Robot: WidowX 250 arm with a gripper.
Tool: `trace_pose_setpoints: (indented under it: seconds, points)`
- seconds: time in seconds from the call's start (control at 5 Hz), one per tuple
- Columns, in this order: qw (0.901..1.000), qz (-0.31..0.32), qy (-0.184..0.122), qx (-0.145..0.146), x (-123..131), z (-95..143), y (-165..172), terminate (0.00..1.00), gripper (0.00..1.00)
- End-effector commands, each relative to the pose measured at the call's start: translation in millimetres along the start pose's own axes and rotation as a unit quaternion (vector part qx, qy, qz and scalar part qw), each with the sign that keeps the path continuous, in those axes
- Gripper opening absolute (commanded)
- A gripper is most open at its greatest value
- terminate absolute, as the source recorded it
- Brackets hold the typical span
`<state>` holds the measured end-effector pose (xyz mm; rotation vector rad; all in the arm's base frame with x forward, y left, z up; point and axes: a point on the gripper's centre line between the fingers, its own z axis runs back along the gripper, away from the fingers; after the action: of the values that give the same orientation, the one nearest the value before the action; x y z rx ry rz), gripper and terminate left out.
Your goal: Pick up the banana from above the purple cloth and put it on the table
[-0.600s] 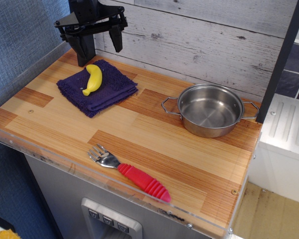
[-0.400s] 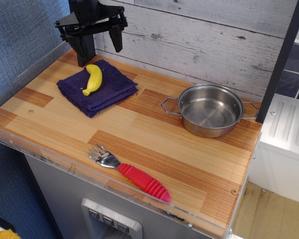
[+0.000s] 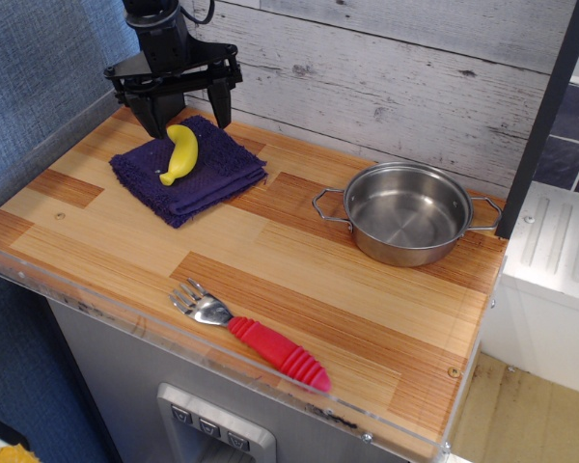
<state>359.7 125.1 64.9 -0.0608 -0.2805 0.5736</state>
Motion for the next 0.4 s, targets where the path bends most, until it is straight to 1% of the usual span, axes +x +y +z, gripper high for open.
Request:
trace_pose_setpoints:
  seconds: [0.0, 0.2]
  points:
    - [0.9995, -0.012, -0.02, 0.02, 7, -4, 2, 0.0, 1.0]
    - [0.9993, -0.017, -0.014, 0.03, 8, -15, 4, 0.0, 1.0]
